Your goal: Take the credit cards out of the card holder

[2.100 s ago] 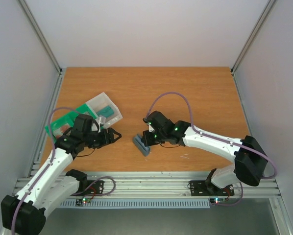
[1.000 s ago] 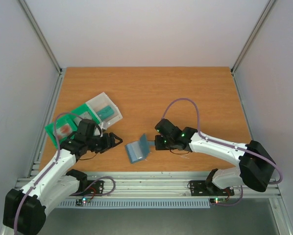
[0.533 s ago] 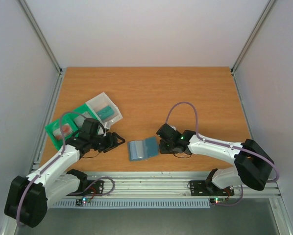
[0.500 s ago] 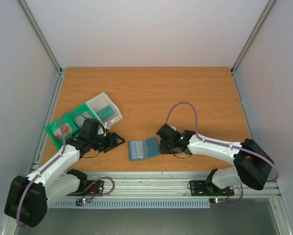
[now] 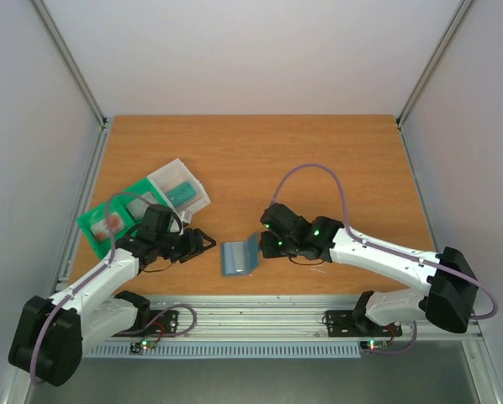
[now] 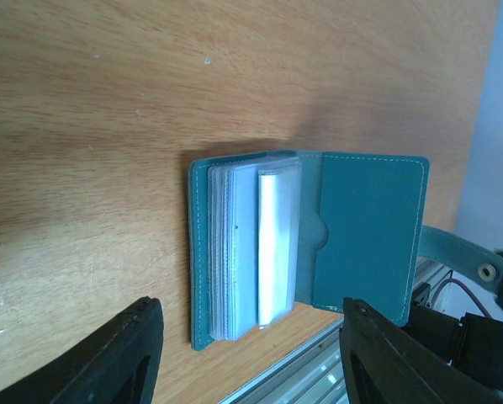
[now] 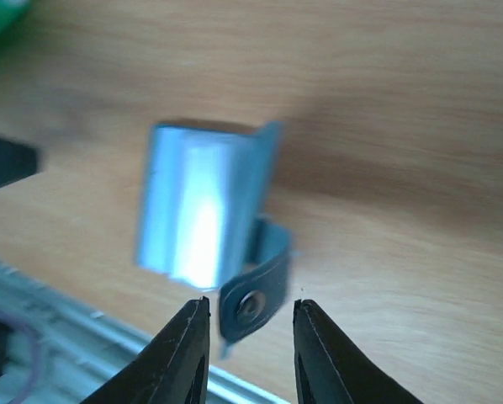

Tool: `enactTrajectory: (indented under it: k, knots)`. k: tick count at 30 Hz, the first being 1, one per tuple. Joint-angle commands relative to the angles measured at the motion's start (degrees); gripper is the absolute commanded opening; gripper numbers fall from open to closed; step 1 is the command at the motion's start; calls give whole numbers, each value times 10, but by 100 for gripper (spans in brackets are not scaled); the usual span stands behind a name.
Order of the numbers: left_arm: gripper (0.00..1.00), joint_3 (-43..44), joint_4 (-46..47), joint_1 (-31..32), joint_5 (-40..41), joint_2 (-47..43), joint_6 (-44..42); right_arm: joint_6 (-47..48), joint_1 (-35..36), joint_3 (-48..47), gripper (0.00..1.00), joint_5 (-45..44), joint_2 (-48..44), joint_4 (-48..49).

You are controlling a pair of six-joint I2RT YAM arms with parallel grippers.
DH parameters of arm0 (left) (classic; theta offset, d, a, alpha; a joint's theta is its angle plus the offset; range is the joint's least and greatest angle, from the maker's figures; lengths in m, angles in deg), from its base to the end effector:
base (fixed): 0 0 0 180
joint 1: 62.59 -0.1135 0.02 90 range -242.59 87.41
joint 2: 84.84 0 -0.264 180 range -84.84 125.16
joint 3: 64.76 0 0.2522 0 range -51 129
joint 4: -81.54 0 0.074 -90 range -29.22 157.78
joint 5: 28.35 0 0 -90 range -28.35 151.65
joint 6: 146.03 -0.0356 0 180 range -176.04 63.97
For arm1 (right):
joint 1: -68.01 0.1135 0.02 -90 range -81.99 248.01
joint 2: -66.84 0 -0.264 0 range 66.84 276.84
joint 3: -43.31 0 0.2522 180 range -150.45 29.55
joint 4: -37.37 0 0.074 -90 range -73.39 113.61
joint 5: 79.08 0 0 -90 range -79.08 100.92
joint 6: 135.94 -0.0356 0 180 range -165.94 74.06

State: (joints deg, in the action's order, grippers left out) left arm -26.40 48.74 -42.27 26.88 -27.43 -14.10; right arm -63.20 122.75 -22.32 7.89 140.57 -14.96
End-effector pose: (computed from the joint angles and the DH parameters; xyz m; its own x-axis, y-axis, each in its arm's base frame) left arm 0.1617 -0.0815 0.1724 -0.9600 -0.2298 -0.1599 -0.0348 0.6646 -0.7464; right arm 0.1457 0.2029 0.2361 -0.7170 -0.5008 -0.4849 -0.6153 0.7816 0.1025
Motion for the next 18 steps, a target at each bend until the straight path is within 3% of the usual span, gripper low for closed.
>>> enactTrajectory:
  k: [1, 8, 18]
  knots:
    - [58, -5, 27, 2, -8, -3, -1, 5, 47, -38, 30, 47, 30, 48]
    - [58, -2, 9, 2, -4, -14, -2, 10, 56, -85, 27, 37, 149, 63]
    - [57, -8, 22, 3, -4, -14, -1, 2, 55, -41, 26, -36, 168, 59]
